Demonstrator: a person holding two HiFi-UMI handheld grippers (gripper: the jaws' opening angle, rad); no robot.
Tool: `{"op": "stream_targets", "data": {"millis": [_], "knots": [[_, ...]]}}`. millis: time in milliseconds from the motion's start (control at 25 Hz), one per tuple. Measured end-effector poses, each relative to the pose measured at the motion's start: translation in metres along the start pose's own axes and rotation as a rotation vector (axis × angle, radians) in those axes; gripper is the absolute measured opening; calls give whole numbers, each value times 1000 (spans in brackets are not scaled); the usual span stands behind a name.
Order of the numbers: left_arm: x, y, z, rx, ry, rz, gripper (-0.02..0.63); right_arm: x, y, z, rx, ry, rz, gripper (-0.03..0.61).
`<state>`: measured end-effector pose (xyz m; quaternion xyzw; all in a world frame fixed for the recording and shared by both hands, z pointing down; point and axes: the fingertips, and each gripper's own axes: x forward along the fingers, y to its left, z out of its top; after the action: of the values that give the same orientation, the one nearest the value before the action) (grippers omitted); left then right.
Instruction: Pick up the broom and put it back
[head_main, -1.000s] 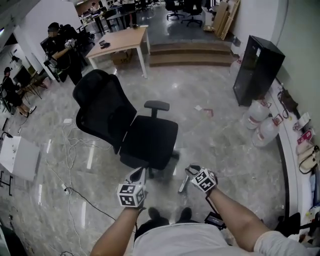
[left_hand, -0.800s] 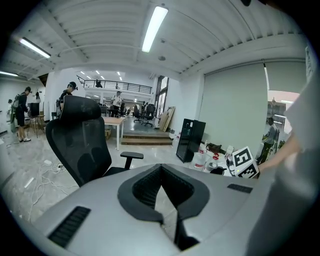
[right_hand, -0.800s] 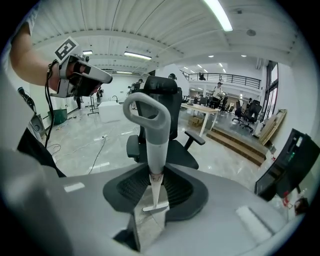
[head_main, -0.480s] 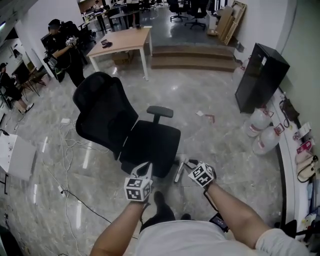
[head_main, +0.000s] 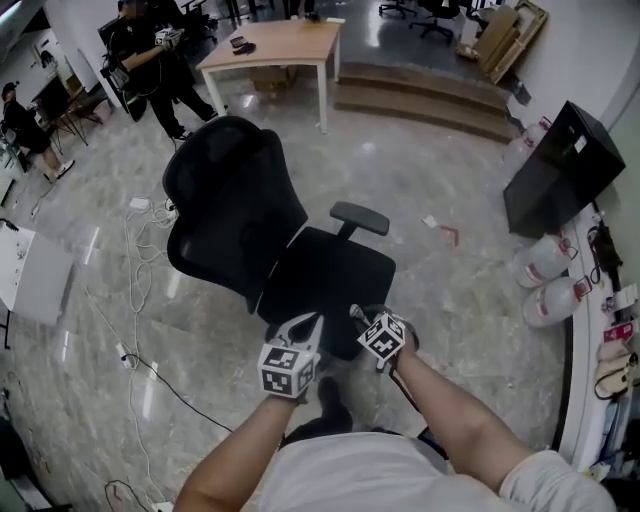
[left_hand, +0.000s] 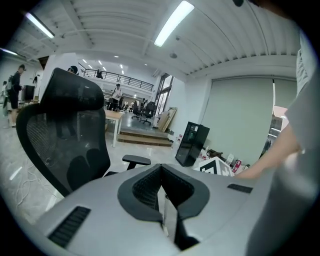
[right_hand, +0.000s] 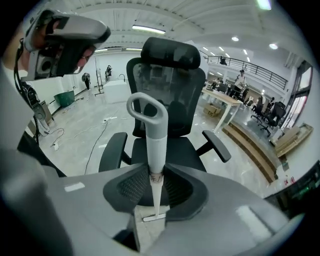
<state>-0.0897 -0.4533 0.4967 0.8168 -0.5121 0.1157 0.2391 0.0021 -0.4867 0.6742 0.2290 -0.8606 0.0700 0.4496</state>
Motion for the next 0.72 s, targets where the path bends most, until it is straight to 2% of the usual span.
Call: {"op": "stream_targets", "data": {"millis": [160,400,560,720], "knots": [[5,39,8,-33,12,16,6,40,-4,32,7,47,37,92],[18,76,13,-57,10,27,6,65,-9,46,4,51,51,95],[19,83,16,-71,10,33,5,60,-11,53,19,34,45,108],[25,66,20,-39,5,29,6,38,-14,58,21,-33,31,114]]}}
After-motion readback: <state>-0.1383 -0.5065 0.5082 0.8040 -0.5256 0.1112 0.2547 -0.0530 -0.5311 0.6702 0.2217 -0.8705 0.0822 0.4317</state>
